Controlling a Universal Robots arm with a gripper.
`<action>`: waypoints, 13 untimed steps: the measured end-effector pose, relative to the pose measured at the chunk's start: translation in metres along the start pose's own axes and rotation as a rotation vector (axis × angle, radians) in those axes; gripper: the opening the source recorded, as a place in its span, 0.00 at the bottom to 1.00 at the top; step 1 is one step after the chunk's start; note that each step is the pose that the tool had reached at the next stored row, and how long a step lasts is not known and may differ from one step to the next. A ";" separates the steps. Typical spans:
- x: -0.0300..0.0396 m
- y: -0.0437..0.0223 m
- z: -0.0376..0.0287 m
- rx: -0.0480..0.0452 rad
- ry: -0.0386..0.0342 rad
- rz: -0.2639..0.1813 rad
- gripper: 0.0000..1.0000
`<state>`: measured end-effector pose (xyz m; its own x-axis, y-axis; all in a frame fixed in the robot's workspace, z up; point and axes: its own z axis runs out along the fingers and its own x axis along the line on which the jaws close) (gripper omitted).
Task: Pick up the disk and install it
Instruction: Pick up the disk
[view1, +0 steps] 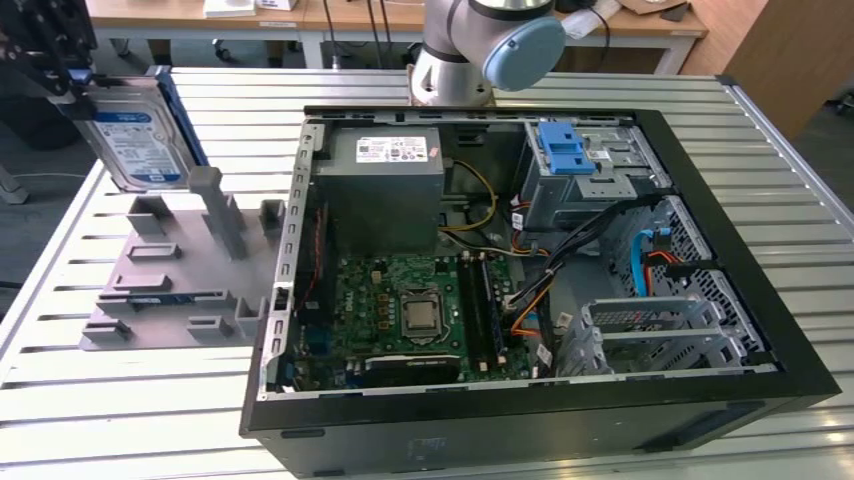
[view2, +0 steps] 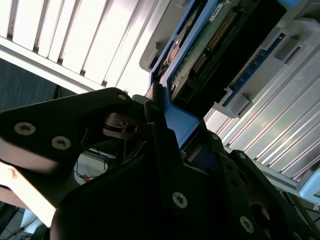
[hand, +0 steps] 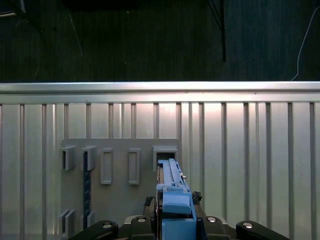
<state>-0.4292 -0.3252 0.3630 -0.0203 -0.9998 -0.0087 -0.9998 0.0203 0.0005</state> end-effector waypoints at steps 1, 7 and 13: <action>0.0000 0.0000 -0.0007 -0.0001 0.0000 0.000 0.36; -0.0001 0.0000 -0.0052 -0.0001 0.0000 0.000 0.36; -0.0001 0.0000 -0.0114 -0.0001 0.0000 0.000 0.36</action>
<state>-0.4291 -0.3252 0.3744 -0.0203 -0.9998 -0.0087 -0.9998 0.0203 0.0005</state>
